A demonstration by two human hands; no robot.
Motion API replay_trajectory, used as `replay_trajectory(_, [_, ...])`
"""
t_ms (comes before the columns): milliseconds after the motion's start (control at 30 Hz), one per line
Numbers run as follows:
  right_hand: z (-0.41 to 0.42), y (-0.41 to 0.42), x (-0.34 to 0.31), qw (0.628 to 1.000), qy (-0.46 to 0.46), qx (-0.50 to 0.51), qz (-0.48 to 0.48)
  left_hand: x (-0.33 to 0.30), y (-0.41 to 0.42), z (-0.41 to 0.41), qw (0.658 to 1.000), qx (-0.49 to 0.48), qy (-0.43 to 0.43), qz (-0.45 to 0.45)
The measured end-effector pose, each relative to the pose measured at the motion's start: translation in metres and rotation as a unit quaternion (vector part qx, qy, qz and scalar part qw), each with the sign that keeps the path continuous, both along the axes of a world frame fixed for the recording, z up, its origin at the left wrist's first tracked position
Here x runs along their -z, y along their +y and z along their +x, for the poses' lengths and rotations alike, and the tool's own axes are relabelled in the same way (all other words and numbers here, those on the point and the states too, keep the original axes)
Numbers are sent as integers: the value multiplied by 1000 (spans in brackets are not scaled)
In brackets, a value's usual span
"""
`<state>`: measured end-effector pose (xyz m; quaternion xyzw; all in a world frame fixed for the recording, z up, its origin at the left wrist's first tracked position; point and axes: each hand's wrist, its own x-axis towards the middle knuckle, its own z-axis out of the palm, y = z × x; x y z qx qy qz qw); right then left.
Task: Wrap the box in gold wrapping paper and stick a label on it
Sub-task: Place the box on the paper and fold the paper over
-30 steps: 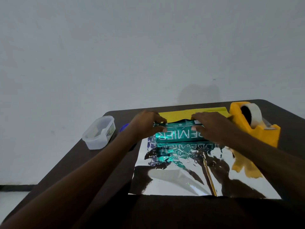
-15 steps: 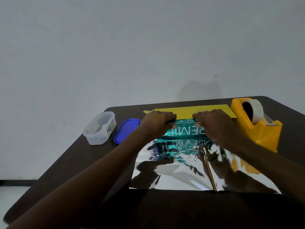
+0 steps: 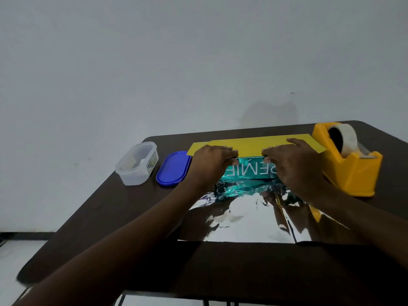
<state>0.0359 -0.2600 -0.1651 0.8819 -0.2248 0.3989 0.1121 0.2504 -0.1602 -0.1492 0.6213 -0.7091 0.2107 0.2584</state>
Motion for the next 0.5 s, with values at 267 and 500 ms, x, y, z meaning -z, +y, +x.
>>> replay_trajectory(267, [8, -6, 4, 997, -16, 2, -73, 6, -4, -3, 996, -17, -55, -70])
replay_trajectory(500, [17, -7, 7, 996, -6, 29, -82, 7, -9, 0, 992, -39, -84, -88])
